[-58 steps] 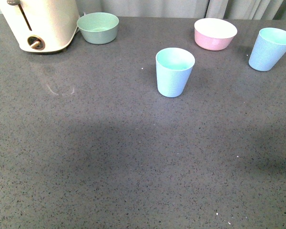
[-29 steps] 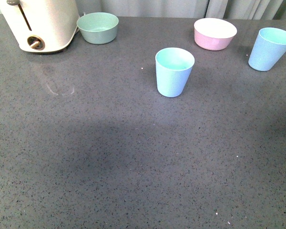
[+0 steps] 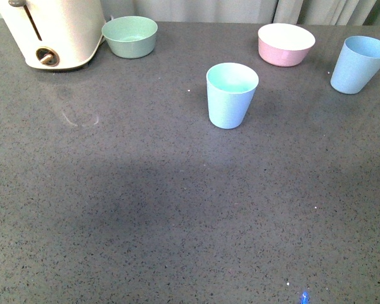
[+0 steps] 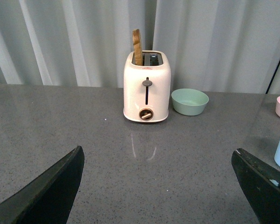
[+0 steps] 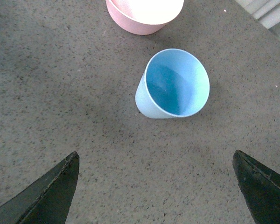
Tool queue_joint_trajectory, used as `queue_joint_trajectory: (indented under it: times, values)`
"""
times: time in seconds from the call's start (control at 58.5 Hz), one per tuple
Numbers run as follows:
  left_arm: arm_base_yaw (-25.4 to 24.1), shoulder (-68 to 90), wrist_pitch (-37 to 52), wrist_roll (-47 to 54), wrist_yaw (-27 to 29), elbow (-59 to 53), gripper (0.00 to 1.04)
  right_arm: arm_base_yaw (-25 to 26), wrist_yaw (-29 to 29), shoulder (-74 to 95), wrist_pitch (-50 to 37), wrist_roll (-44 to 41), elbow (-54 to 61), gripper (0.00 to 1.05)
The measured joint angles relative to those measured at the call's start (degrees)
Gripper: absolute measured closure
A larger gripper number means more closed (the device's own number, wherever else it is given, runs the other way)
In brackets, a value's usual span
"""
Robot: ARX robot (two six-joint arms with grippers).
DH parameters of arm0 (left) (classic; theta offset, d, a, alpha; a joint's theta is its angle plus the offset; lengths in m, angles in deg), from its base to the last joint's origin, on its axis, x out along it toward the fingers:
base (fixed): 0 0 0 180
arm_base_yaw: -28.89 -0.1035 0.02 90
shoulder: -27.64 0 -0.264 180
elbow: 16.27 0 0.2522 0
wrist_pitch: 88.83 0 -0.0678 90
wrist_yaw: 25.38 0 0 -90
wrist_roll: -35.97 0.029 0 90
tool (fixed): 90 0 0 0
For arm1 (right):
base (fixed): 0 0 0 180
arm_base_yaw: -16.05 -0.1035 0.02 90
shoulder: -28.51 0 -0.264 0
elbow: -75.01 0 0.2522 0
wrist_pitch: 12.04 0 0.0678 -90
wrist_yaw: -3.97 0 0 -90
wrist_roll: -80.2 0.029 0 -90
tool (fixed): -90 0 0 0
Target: Stack blue cups with both arms
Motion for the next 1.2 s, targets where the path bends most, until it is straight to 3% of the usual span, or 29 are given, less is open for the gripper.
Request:
queue_joint_trajectory:
  times: [1.009, 1.197]
  values:
    - [0.0, 0.0, 0.0, 0.0, 0.0, 0.0, 0.09, -5.64, 1.9, 21.33, 3.21, -0.37, -18.95, 0.09]
    - [0.0, 0.0, 0.0, 0.0, 0.0, 0.0, 0.09, -5.84, 1.9, 22.14, 3.85, -0.33, -20.5, 0.33]
